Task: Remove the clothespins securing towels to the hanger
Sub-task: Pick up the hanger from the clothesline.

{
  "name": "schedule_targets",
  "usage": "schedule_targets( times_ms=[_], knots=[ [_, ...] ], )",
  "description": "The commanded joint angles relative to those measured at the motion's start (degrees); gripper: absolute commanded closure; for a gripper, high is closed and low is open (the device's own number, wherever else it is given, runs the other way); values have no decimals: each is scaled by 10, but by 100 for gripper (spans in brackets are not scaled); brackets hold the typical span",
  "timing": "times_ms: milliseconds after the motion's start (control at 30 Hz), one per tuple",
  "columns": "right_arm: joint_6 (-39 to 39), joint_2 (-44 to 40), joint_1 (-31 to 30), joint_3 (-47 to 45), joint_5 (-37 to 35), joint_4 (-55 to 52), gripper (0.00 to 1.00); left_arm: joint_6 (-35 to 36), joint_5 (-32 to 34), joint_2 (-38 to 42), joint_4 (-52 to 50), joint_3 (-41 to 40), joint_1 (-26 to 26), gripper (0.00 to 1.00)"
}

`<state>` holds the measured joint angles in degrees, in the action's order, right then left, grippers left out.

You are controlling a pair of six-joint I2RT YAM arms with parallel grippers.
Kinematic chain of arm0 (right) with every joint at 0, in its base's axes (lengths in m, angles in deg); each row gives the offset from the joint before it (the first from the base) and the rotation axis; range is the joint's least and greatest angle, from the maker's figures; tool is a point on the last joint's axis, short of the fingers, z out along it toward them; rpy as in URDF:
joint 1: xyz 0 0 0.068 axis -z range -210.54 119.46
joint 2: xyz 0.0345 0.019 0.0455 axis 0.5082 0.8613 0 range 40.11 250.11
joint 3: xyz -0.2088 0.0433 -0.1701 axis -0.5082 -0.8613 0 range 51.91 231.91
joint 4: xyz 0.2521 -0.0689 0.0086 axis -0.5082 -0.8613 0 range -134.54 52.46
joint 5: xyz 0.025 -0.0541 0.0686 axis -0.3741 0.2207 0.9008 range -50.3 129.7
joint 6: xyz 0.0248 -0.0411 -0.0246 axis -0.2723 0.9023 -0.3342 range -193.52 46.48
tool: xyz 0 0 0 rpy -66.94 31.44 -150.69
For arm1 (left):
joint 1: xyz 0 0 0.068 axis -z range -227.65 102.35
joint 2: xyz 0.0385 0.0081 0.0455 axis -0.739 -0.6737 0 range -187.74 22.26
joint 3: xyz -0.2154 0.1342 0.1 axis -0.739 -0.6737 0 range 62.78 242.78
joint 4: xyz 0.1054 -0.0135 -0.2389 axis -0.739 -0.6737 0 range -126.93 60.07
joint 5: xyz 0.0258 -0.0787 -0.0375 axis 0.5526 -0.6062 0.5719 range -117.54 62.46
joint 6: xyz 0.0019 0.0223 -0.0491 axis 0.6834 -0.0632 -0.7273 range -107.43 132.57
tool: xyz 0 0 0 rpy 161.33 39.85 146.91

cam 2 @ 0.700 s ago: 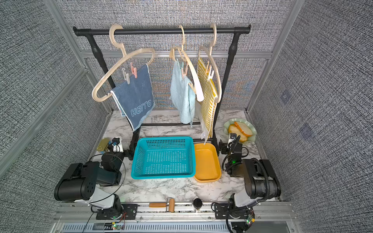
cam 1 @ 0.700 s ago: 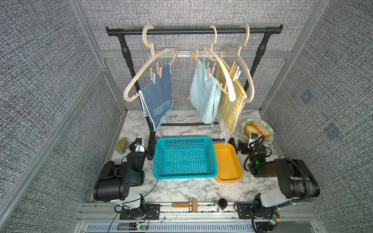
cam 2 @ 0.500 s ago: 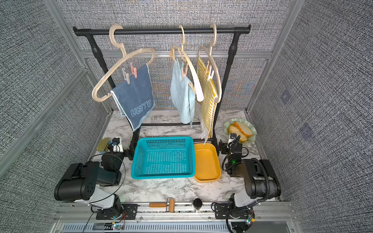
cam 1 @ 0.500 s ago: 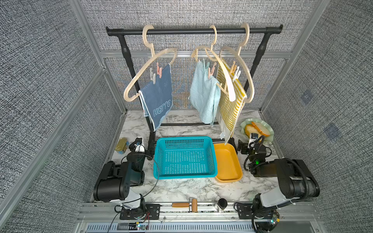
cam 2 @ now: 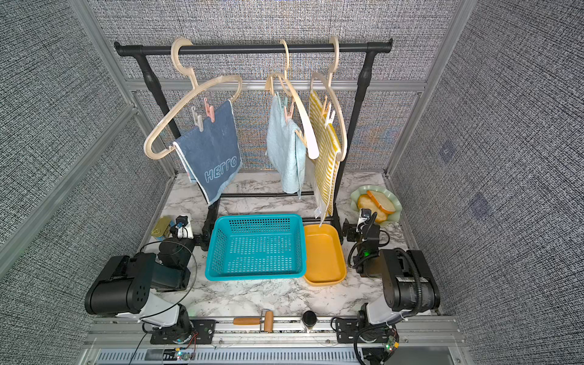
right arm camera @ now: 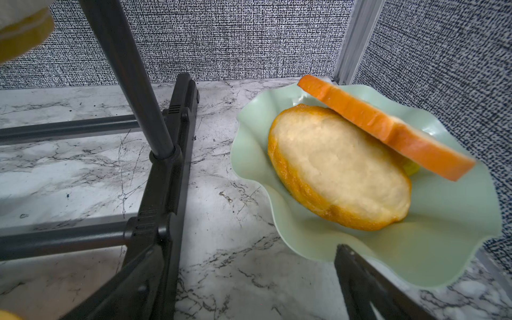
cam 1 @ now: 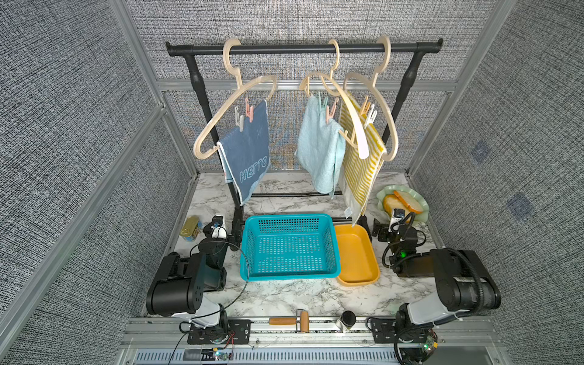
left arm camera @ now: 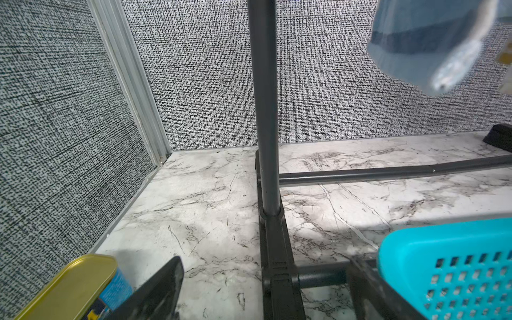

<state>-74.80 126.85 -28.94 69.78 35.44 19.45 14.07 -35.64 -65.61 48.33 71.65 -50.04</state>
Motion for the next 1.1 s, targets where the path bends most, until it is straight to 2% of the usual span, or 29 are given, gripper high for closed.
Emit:
schedule_targets(
  times_ms=[0, 100, 233, 367, 567, 733, 833, 1067],
  knots=[
    [-5, -74, -12, -1, -55, -40, 2, -3, 13, 39, 4, -15, 1, 28],
    [-36, -191, -14, 53, -82, -228, 6, -18, 84, 173, -99, -21, 7, 41],
    [-72, -287, -39, 130, -79, -418, 11, -112, 116, 351, -327, 28, 9, 45],
    [-69, -346, -97, 195, -89, -545, 13, -161, 120, 434, -520, 97, 20, 47],
    [-72, -405, -191, 296, -78, -684, 14, -218, 107, 500, -717, 194, 52, 53],
    [-62, -428, -262, 386, -70, -774, 16, -189, 98, 532, -844, 283, 66, 53],
    [-61, -441, -295, 426, -46, -811, 18, -174, 71, 545, -894, 326, 67, 53],
    [-41, -421, -375, 517, -37, -863, 23, -125, -6, 514, -976, 421, 71, 54]
  ],
)
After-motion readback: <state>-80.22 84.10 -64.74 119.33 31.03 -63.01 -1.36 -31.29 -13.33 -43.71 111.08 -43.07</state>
